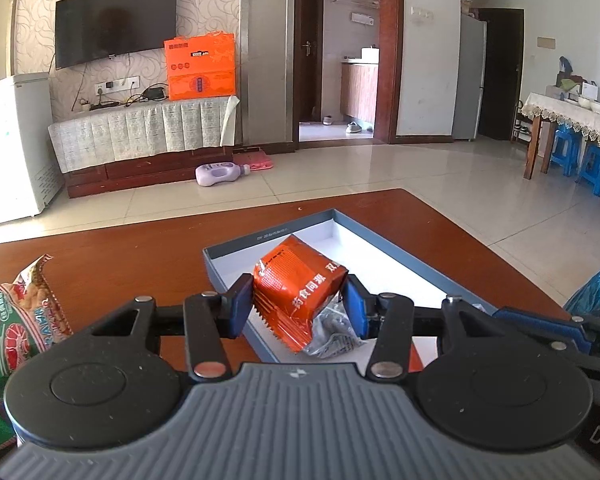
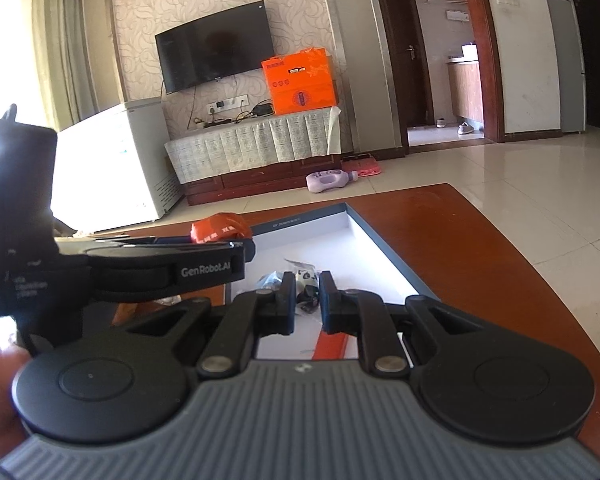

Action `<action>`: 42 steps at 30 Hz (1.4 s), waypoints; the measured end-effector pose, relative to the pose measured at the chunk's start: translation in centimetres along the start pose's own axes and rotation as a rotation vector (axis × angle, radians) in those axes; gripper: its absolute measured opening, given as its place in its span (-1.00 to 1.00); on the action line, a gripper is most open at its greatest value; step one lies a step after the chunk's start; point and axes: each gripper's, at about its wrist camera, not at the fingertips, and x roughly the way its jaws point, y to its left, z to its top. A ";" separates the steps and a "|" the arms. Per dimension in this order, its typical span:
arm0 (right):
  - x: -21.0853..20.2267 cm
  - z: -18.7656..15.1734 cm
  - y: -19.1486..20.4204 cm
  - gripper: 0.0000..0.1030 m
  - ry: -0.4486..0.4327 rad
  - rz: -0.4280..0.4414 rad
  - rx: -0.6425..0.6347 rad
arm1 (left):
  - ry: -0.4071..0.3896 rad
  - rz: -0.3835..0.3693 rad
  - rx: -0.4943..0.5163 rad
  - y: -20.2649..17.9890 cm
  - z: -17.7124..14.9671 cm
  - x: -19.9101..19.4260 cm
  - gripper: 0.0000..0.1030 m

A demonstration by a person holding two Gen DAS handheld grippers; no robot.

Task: Organize snacks
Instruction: 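Open the left gripper over the box while the right gripper releases the candy inside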

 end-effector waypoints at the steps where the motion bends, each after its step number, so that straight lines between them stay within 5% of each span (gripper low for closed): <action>1: 0.0 0.0 0.0 -0.72 -0.002 0.000 0.001 | 0.001 -0.002 0.001 -0.1 0.0 0.1 0.05; 31: 1.1 -0.3 0.2 -0.72 0.050 -0.013 -0.011 | 0.123 0.013 -0.023 -0.9 0.9 12.1 0.10; 42: 2.0 -0.2 0.2 -0.72 0.070 -0.030 -0.017 | 0.106 0.017 -0.025 -0.3 0.5 12.1 0.53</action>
